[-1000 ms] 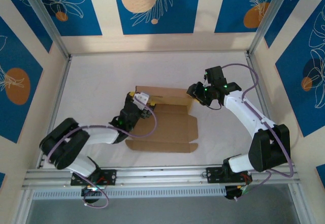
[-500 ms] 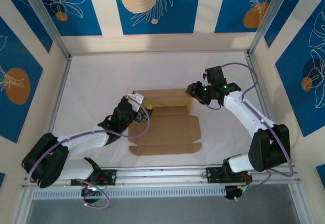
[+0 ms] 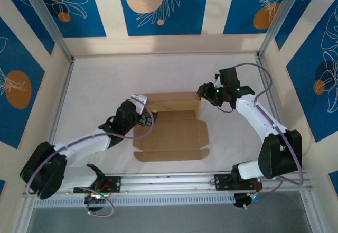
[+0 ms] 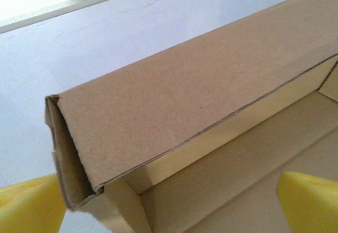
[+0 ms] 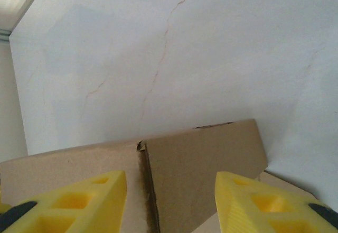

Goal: Fold the paper box

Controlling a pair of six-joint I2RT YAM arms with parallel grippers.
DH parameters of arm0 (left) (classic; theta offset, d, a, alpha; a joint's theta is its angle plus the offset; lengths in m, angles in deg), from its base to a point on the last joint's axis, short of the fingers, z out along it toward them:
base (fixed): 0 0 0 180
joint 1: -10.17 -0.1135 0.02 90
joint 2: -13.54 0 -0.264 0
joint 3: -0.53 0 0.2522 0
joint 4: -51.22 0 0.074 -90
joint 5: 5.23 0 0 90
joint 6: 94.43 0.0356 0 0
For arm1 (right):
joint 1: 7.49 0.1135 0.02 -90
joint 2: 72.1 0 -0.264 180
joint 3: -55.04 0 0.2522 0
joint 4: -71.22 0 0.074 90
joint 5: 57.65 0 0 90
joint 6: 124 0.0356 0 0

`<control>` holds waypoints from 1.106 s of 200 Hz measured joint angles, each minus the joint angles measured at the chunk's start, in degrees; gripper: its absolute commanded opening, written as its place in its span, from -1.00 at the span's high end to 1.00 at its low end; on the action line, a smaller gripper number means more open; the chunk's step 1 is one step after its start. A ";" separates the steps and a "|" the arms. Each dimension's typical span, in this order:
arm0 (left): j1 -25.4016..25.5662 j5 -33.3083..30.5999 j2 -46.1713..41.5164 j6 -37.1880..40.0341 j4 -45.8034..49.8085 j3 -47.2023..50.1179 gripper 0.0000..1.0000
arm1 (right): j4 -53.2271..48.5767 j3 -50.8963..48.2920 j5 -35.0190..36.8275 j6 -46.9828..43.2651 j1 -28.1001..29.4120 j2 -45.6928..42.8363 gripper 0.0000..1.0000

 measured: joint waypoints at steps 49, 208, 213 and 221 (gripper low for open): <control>-1.20 3.37 -9.81 0.24 9.75 -3.74 -0.98 | -0.02 -0.04 -1.01 -1.64 -0.04 -1.62 -0.06; -14.21 16.63 3.91 -23.56 22.01 -15.52 -0.38 | -1.18 -1.55 -0.76 -4.11 0.76 -2.54 0.01; -14.23 16.92 3.91 -24.00 21.44 -14.58 -0.36 | -1.18 -1.86 -0.72 -4.20 0.96 -2.34 0.01; -14.23 17.57 3.85 -24.92 19.69 -13.29 -0.33 | -1.16 -2.38 -0.46 -4.39 1.49 -1.95 0.01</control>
